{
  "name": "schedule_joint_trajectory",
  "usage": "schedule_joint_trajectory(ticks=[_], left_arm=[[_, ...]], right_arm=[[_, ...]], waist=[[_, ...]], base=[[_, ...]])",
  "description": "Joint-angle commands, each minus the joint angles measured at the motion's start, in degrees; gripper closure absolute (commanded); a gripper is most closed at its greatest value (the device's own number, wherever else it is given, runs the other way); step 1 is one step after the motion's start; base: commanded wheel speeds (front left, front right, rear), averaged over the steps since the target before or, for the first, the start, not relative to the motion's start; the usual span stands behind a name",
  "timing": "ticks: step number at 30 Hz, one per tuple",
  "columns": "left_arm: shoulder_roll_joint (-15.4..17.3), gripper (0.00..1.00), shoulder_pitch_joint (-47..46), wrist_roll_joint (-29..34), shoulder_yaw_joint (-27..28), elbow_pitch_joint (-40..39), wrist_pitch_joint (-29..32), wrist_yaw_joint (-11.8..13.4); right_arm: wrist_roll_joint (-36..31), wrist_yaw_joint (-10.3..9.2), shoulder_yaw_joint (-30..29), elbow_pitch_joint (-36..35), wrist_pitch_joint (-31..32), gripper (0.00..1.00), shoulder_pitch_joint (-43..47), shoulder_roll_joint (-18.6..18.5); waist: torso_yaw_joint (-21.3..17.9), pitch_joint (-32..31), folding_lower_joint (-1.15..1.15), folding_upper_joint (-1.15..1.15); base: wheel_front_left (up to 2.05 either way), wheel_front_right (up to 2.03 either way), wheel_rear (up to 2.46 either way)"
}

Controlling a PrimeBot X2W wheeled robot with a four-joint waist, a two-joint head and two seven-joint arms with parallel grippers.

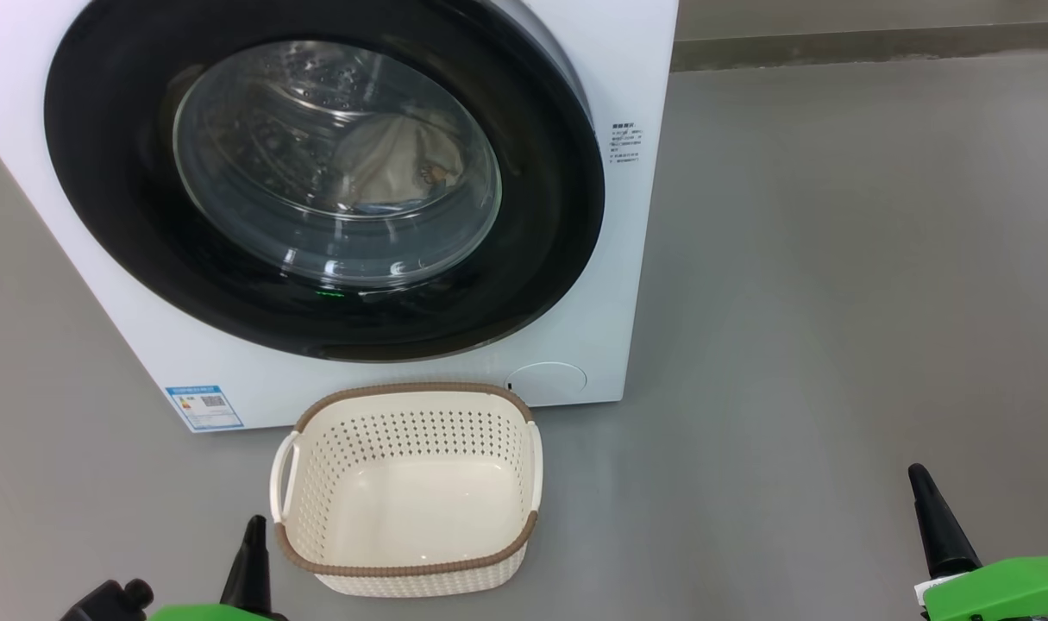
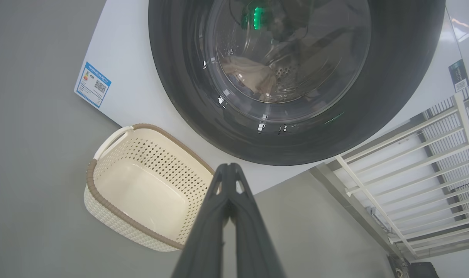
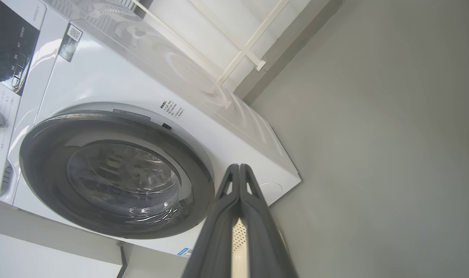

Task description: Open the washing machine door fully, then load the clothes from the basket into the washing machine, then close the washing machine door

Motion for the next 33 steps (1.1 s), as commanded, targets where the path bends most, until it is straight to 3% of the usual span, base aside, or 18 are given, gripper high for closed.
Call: schedule_joint_trajectory(ticks=[1,33], left_arm=[[0.3,1.00,-2.3,-2.2,1.8,-2.1,0.5,-0.6],[-1.1,1.00,-2.6,-20.0,7.7,-4.0,5.8,-3.7]], right_arm=[[2.4,0.01,0.9,-1.0,0.1,1.00,-2.9,-1.2],[22.4,0.00,2.5,3.1,1.1,1.00,-7.2,-1.5]], waist=[[-0.1,0.1,0.00,0.00],[-1.2,0.8,0.00,0.00]], base=[[0.00,0.00,0.00],[0.00,0.00,0.00]])
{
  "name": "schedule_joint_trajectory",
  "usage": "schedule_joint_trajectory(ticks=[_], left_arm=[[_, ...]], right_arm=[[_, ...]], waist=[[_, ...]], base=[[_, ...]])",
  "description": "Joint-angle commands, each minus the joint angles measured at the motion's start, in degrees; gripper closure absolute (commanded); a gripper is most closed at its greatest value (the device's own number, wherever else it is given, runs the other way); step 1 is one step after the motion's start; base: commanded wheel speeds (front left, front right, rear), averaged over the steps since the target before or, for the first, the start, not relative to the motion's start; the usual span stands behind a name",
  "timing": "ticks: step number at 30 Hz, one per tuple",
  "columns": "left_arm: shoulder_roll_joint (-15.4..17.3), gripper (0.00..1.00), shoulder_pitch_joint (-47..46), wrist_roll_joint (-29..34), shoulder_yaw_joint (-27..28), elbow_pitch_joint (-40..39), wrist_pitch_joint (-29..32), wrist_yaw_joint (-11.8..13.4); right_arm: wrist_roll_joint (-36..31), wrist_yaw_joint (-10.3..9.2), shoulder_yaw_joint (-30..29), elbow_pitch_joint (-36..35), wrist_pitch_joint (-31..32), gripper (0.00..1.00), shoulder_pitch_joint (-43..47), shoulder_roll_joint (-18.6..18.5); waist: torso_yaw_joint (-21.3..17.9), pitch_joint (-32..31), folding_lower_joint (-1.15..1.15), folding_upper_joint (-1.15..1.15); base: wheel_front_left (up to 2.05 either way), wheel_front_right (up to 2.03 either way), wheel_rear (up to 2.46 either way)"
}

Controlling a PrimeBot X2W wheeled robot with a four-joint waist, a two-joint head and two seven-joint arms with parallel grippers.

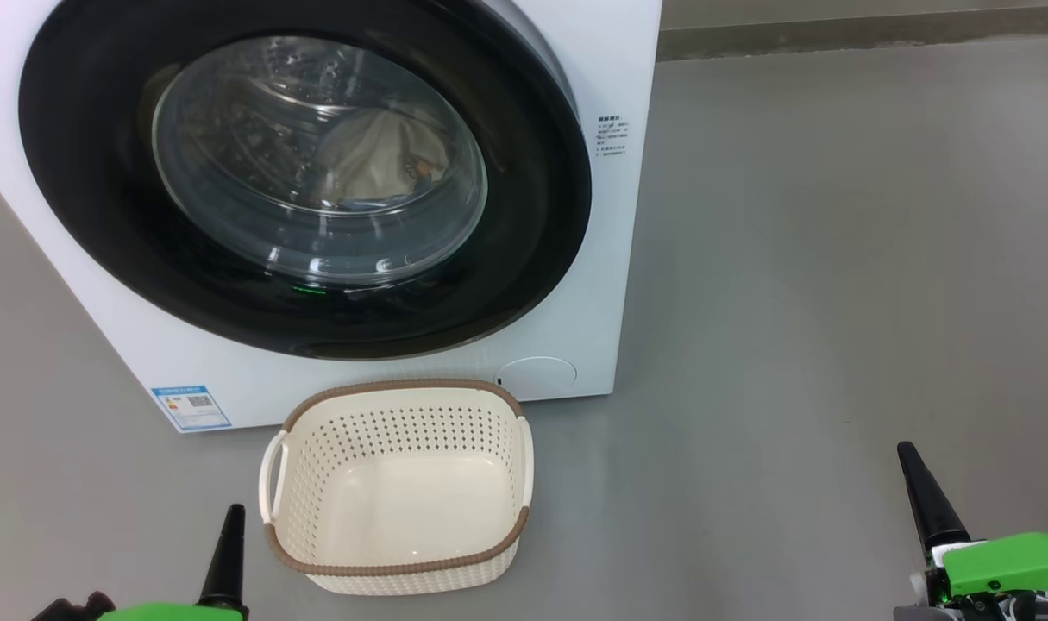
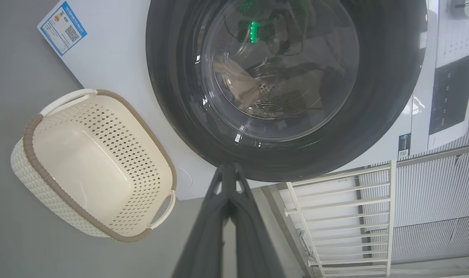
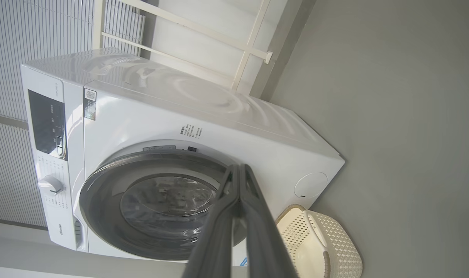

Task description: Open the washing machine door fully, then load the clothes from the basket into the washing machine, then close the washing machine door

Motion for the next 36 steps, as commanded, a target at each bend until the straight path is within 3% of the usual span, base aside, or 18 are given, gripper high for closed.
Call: schedule_joint_trajectory(ticks=[1,29,36], left_arm=[[0.4,1.00,-2.6,-1.6,2.0,-2.0,0.4,-0.7],[-0.7,1.00,-2.8,-16.7,7.0,-3.6,4.9,-3.3],[-0.7,1.00,-2.8,-17.0,7.1,-3.6,5.0,-3.4]], right_arm=[[2.1,0.11,1.3,-1.2,0.3,1.00,-3.1,-1.0],[19.0,0.11,2.7,2.2,1.2,1.00,-6.7,-1.3],[19.4,0.11,2.7,2.3,1.2,1.00,-6.8,-1.3]], waist=[[-0.1,0.0,0.00,0.00],[-1.0,0.7,0.00,0.00],[-1.0,0.7,0.00,0.00]], base=[[0.00,0.00,0.00],[0.00,0.00,0.00],[0.00,0.00,0.00]])
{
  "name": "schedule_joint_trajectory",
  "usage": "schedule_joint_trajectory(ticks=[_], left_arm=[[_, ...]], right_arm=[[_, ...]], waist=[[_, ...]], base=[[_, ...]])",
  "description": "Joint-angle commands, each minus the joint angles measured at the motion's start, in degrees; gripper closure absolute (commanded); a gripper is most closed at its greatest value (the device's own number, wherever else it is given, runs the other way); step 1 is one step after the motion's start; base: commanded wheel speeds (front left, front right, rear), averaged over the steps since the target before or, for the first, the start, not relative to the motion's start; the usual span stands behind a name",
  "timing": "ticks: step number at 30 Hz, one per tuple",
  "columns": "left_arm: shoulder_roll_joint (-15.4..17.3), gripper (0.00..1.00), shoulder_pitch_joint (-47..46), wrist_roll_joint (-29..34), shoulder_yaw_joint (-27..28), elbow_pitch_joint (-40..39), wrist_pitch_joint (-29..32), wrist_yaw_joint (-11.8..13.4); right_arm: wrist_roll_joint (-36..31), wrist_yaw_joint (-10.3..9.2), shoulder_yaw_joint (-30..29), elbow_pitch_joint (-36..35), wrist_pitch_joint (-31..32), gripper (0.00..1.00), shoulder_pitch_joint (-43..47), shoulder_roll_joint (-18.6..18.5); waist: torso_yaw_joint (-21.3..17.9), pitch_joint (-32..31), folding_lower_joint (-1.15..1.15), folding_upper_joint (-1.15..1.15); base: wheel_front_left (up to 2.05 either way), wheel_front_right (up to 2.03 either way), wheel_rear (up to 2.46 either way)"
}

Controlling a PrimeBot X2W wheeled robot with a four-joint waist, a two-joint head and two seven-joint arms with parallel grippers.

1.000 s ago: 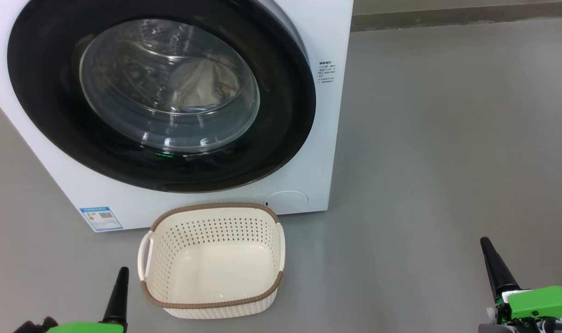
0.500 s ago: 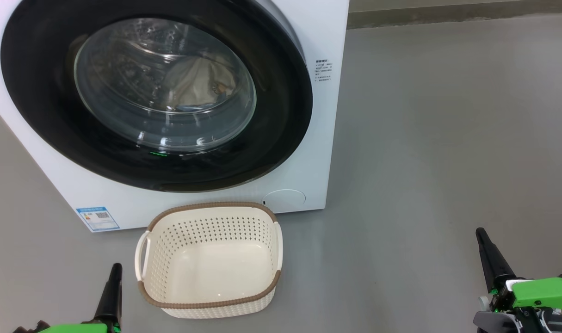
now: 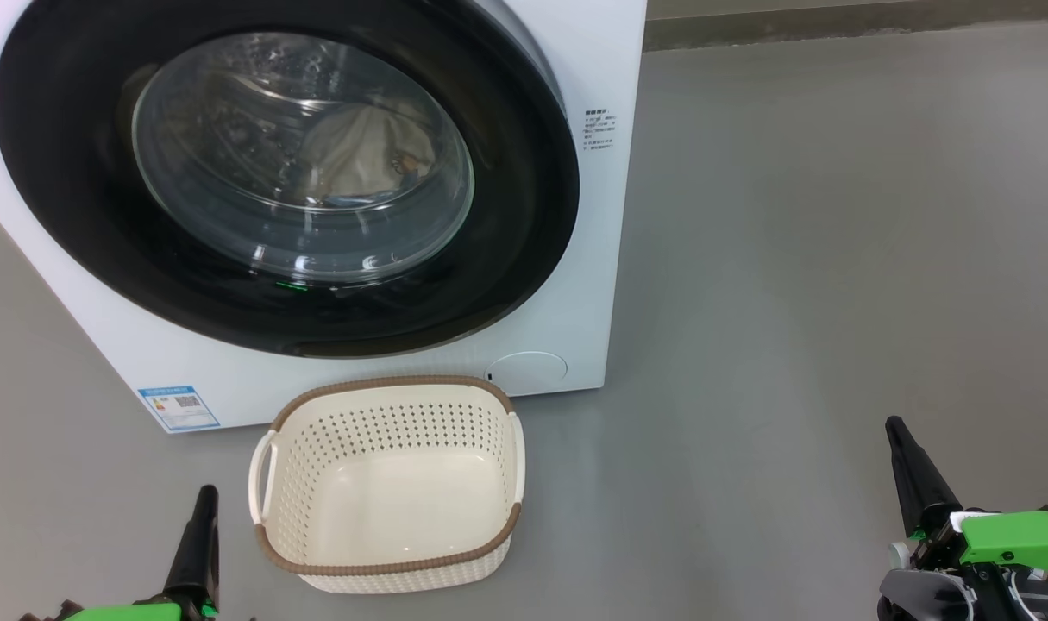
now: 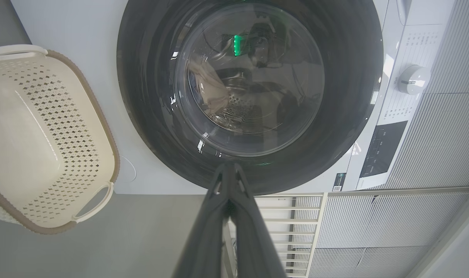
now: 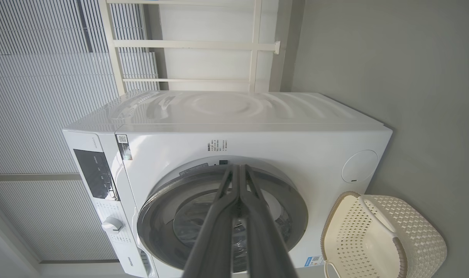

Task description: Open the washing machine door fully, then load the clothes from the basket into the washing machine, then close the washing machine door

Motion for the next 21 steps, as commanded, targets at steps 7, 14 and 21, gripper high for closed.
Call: schedule_joint_trajectory(ticks=[7,14,21], left_arm=[[0.5,1.00,-2.4,-0.4,2.0,-1.8,0.4,-0.4],[0.5,1.00,-2.4,-0.4,2.0,-1.8,0.4,-0.4],[0.5,1.00,-2.4,-0.4,2.0,-1.8,0.4,-0.4]], right_arm=[[0.3,0.19,1.3,-1.4,0.4,1.00,-2.5,-0.9],[0.3,0.19,1.3,-1.4,0.4,1.00,-2.5,-0.9],[0.3,0.19,1.3,-1.4,0.4,1.00,-2.5,-0.9]], waist=[[0.0,0.0,0.00,0.00],[0.0,0.0,0.00,0.00],[0.0,0.0,0.00,0.00]], base=[[0.00,0.00,0.00],[0.00,0.00,0.00],[0.00,0.00,0.00]])
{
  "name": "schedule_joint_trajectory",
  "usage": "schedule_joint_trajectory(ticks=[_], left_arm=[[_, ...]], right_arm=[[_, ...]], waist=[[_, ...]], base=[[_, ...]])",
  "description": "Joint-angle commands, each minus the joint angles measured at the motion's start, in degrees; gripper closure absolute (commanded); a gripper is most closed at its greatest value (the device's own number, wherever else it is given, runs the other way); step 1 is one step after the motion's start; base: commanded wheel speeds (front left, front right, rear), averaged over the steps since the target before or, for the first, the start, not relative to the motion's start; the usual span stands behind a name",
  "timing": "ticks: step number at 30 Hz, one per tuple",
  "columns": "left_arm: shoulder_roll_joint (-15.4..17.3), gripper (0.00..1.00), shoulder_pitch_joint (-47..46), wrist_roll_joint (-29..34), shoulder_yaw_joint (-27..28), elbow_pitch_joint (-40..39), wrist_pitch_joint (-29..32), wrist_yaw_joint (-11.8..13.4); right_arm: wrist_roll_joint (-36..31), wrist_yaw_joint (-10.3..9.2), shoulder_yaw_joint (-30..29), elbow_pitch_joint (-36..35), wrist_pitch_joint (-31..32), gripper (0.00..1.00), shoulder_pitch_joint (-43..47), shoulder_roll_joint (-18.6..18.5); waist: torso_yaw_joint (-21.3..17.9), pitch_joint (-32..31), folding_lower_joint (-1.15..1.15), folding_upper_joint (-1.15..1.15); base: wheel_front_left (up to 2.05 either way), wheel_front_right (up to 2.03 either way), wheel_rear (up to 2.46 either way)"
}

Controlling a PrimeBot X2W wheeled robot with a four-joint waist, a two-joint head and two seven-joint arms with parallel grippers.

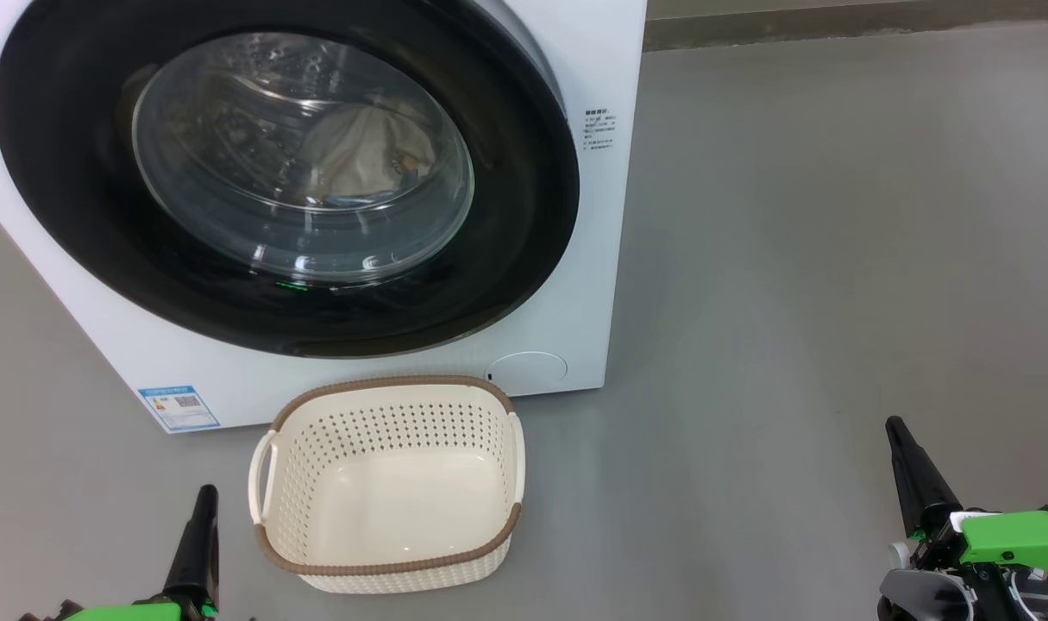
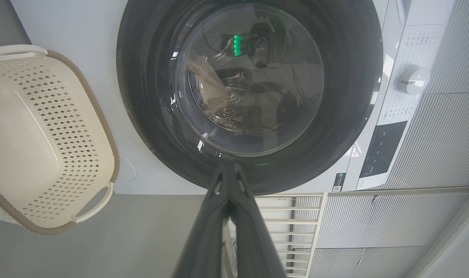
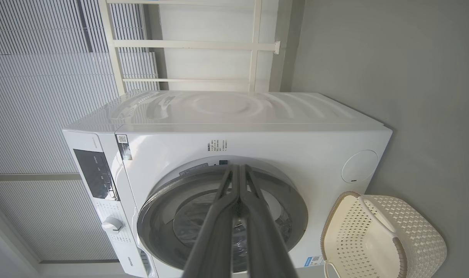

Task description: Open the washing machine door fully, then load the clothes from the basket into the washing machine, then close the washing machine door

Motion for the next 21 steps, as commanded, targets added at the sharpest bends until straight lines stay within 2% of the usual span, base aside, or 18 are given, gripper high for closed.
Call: schedule_joint_trajectory(ticks=[1,21], left_arm=[[0.5,1.00,-2.4,-0.4,1.9,-1.8,0.4,-0.4],[0.5,1.00,-2.4,-0.5,1.9,-1.8,0.4,-0.4]], right_arm=[[0.3,0.19,1.3,-1.4,0.4,1.00,-2.5,-0.9],[0.3,0.19,1.3,-1.4,0.4,1.00,-2.5,-0.9]], waist=[[0.0,0.0,0.00,0.00],[0.0,0.0,0.00,0.00]], base=[[0.00,0.00,0.00],[0.00,0.00,0.00]])
